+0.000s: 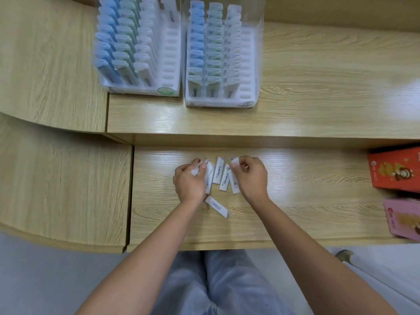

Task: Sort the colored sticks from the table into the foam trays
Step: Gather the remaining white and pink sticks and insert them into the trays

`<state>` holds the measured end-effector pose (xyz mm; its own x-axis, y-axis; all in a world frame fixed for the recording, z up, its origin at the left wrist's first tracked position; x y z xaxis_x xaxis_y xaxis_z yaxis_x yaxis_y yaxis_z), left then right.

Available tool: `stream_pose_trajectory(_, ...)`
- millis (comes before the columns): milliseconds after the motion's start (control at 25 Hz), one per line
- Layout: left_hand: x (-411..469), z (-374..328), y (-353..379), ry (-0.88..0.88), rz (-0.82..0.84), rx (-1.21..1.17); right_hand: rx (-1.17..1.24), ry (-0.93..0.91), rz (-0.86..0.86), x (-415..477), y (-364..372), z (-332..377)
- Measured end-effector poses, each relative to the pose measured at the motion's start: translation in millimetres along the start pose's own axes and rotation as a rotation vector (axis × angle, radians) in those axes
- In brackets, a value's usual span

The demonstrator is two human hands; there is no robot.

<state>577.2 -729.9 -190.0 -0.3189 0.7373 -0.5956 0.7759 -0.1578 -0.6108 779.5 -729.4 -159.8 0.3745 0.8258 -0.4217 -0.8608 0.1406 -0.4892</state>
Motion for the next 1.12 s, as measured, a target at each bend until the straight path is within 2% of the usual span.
stream_pose_trajectory(200,-3,-1,-19,0.03,0.0,-0.166,0.268,-0.204,0.11,-20,-42,82)
stream_pose_trajectory(360,-8,-2,-38,0.028,0.072,-0.303,0.316,-0.418,0.033,-18,-83,163)
stream_pose_trajectory(440,-12,-9,-48,0.005,0.149,-0.385,0.356,-0.466,0.011,-10,-95,197)
stream_pose_trajectory(680,-38,-44,-70,-0.053,0.489,-0.602,0.447,-0.539,0.154,8,-68,264)
stream_pose_trajectory(840,-47,-57,-75,-0.059,0.627,-0.637,0.354,-0.6,0.168,43,-36,317)
stream_pose_trajectory(1120,-39,-50,-97,-0.035,0.517,-0.642,0.092,-0.659,0.145,103,26,342)
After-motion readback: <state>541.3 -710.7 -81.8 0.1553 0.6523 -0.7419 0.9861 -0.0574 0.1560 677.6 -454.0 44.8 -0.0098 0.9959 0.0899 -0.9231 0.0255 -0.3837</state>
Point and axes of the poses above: each hand's wrist, its own x-axis towards the middle knuckle, its own y-axis out of the palm, z = x × y, the point moved 9 cm from there along x, towards the middle knuckle, and after that the axes turned 12 degrees about x, right-handed, at the moved point
